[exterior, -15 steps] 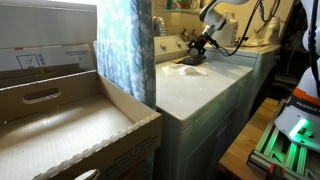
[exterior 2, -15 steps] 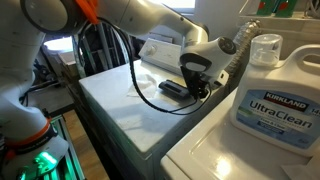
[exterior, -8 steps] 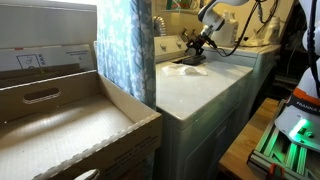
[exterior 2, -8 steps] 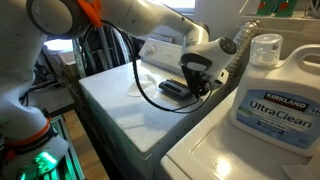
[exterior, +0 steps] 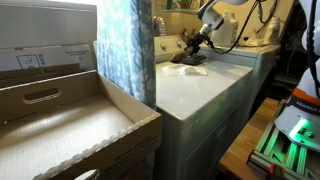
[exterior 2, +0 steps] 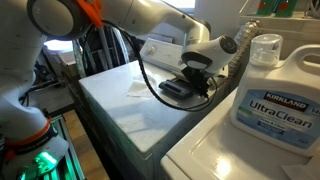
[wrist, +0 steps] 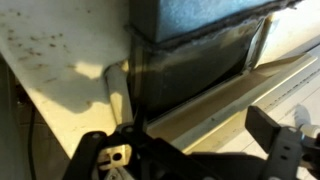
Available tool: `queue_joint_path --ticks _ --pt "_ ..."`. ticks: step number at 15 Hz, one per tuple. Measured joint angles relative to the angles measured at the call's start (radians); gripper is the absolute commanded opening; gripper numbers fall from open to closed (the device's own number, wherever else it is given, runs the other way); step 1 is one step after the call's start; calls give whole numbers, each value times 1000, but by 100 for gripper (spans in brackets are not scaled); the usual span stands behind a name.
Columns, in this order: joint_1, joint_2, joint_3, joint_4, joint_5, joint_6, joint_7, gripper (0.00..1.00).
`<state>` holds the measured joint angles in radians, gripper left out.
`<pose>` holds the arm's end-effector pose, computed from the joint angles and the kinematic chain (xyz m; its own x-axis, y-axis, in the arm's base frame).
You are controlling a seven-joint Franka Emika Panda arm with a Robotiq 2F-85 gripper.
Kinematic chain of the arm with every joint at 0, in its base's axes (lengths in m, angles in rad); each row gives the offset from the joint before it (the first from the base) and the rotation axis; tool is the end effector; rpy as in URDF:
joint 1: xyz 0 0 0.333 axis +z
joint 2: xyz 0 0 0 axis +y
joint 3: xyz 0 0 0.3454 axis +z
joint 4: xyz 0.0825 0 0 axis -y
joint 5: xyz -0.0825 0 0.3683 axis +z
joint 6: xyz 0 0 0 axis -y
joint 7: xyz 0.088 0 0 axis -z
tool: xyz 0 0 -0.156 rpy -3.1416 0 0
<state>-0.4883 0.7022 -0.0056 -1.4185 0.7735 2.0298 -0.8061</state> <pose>0.6779 -0.2841 0.2821 0.9428 -0.1621 0.2915 0.0278 -0.8328 -0.5528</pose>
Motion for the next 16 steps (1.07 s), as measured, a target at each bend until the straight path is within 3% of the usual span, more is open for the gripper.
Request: queue_joint_path --ticks 16 --pt "37 -2 19 59 -285 -53 -587 100"
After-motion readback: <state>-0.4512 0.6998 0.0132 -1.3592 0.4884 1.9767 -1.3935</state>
